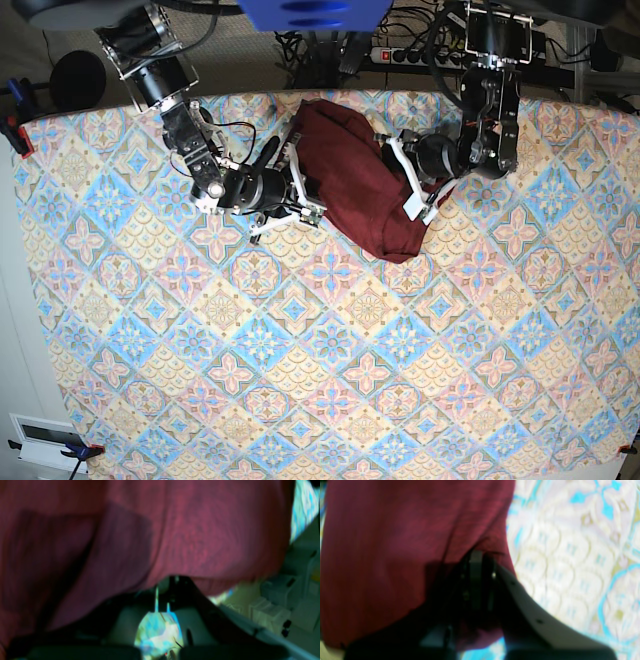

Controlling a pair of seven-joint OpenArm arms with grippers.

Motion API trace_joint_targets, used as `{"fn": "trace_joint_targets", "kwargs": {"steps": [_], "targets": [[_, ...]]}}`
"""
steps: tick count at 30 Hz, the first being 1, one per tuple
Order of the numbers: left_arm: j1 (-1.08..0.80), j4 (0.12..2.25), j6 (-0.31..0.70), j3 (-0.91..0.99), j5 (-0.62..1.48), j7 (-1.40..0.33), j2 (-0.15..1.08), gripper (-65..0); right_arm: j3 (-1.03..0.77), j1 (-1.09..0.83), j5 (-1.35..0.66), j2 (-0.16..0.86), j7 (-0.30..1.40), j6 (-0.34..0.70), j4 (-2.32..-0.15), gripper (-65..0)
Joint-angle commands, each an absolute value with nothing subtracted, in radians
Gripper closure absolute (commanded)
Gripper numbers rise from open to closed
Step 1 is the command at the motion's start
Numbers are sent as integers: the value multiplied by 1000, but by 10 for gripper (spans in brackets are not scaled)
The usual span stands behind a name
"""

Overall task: Layout the t-shirt on the table in an organized manner, then fold the t-shirt properly
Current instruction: 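Fold the bundle over with both grippers into a compact square, then press and smooth the folded shirt with both grippers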

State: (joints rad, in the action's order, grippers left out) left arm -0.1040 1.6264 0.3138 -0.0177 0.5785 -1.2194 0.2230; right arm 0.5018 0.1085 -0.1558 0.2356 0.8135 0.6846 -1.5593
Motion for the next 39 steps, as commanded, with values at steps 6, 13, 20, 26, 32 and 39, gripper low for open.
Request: {"fn": "trace_joint_targets", "kwargs": {"steps": [6,13,20,26,32,39], "targets": [[61,1535,295,-127,507,-1148,232,-2,487,47,-145,252,891,698,-1678,-23],[200,1326,294,-226,507,-1018,196,-2,334,-21,-148,252,940,698,-1824,-23],[222,1394,294,-166,567,-1012,202,-2,246,-21,-150,252,947,698,-1877,-23],[173,1535,294,13,677,-1124,203,-2,243,-68,-151,252,947,698,-1926,-23],[114,1650,297,22,763,-1170,194,-2,251,-110,-248,251,944,698,-1942,-23],[168,1558,298,-59,759,-1165,90,-2,269,-108,-254,245,943,698,-1931,-23]]}}
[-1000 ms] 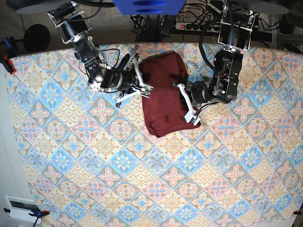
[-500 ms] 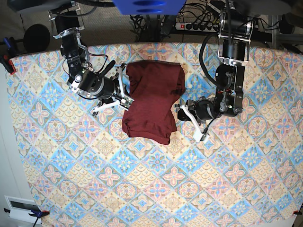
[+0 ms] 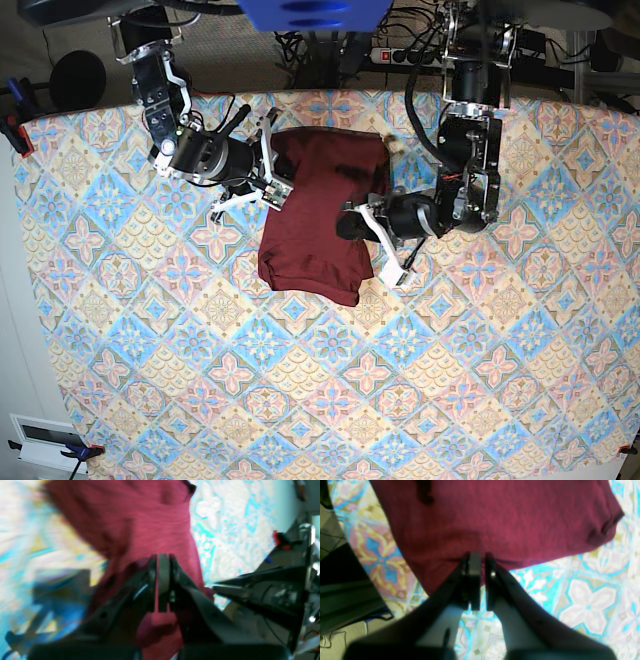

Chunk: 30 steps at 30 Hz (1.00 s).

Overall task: Layout the t-shirt on the table in an organized manner, then fold the t-shirt properly
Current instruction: 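Press and smooth the folded shirt with both grippers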

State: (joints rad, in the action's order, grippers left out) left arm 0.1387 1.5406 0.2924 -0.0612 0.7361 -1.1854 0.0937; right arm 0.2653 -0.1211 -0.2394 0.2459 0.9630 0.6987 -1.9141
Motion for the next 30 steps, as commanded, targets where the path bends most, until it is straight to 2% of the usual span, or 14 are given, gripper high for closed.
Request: {"fn": "trace_joint_targets", "kwargs": {"steps": [1,8,12,21,30], "targets": [[179,1535,298,-71,751,-1158,79,-2,285,-107,-254,245,941,698,-1931,-23],[239,1349,294,-285,490,-1030,50,-2,329,-111,-254,245,940,698,-1936,-23],[208,1340,294,-283,414,-1026,58,-2,326,-111,-254,245,940,698,-1940,-23],[194,1383,294,-156,542,-1035,119,-2,329,-105,-255,243,938,698,-1933,-23],[194,1394,294,-125,595,-1029,142,-2,321,-104,-254,174,895,698,-1750,-22]]}}
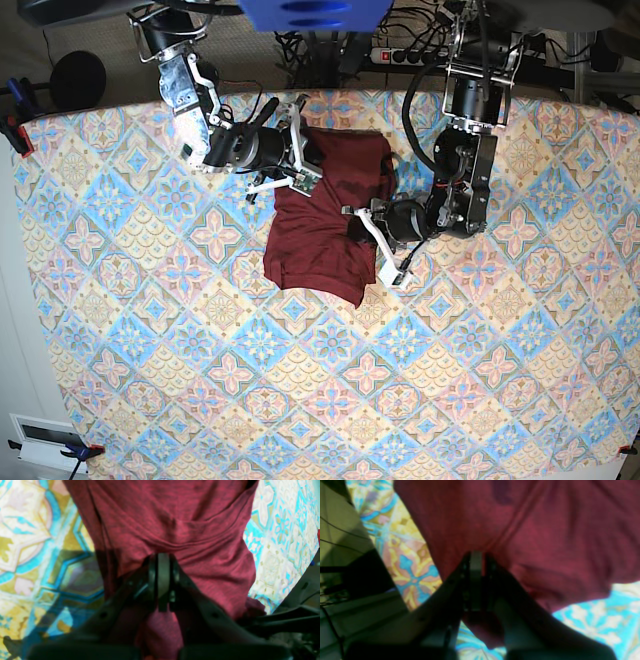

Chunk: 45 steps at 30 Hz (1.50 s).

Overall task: Layout the t-shirt on the table in an organized manner, then fold the t-shirt properly
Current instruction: 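Press and smooth the folded shirt with both grippers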

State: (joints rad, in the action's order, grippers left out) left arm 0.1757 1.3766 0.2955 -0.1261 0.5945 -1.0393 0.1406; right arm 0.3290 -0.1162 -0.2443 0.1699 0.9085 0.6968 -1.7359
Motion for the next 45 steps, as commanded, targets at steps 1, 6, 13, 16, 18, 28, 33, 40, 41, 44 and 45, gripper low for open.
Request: {"fn": "trace_joint_targets", "kwargs": {"steps": [1,6,13,16,18,28,33,40,41,44,45], "targets": [[194,1392,294,-125,595,-1027,142,-2,321,-104,-254,174,888,698,-1738,-22],[194,1392,294,-125,595,-1027,142,-2,265,-107,-252,182,888,698,-1735,-22],[189,1423,297,-5,656,-1006,134,-2,170,-111,-254,182,889,698,-1797,-22],[183,1435,297,56,725,-1004,134,-2,171,-111,-254,182,889,698,-1867,-22],[183,1438,297,85,733,-1004,134,-2,173,-111,-255,182,889,698,-1905,-22],[180,1435,297,-12,591,-969,104,-2,203,-45,-255,174,881,698,-1833,-22],[180,1432,297,-59,532,-957,99,-2,206,33,-255,174,880,698,-1744,-22],[179,1380,294,-84,469,-914,102,-2,206,125,-255,174,878,698,-1569,-22],[176,1379,294,-84,467,-909,104,-2,206,137,-255,174,875,698,-1544,-22],[157,1380,294,-77,473,-908,107,-2,206,168,-254,174,828,698,-1481,-22],[156,1382,294,-76,475,-908,107,-2,206,177,-254,174,817,698,-1465,-22]]}}
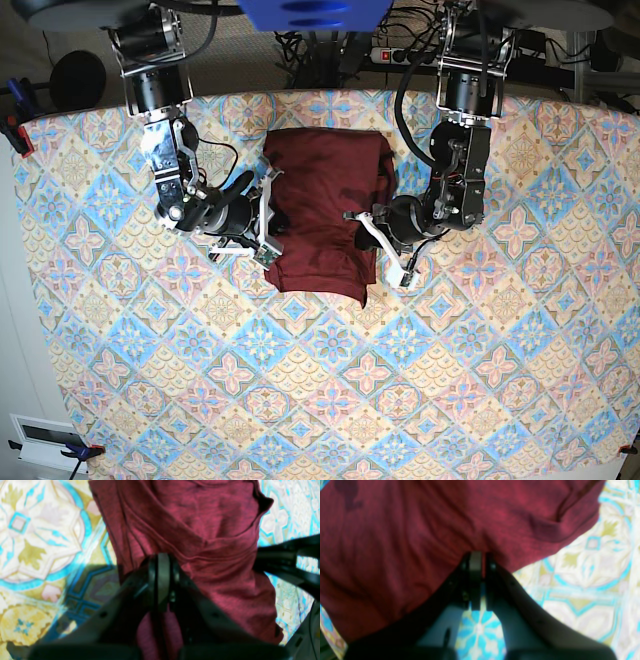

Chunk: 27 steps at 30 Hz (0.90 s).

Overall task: Layout the t-shirt on the table in an organized manner, then fold the t-shirt properly
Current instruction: 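Press and smooth the folded shirt with both grippers, then drag the folded shirt with the right gripper toward the table edge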

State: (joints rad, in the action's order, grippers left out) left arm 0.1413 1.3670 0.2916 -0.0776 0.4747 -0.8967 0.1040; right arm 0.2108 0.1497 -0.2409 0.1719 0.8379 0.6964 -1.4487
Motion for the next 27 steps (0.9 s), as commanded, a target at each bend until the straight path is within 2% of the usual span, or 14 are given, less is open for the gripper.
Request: {"fn": "trace_joint_targets", "kwargs": {"steps": [1,9,15,19,25,27], "targets": [[148,1382,294,-76,476,-905,107,-2,206,185,-254,174,809,698,-1448,-22],[140,1392,295,-64,504,-900,108,-2,137,214,-251,174,753,698,-1336,-22],[142,1448,295,81,619,-908,108,-2,77,206,-252,177,759,698,-1345,-22],[142,1449,295,134,630,-909,114,-2,64,205,-254,180,760,698,-1478,-22],[94,1524,295,245,684,-909,166,-2,73,87,-255,177,849,698,-1710,-20],[71,1547,295,266,708,-909,193,-2,134,59,-255,154,875,698,-1788,0]]}}
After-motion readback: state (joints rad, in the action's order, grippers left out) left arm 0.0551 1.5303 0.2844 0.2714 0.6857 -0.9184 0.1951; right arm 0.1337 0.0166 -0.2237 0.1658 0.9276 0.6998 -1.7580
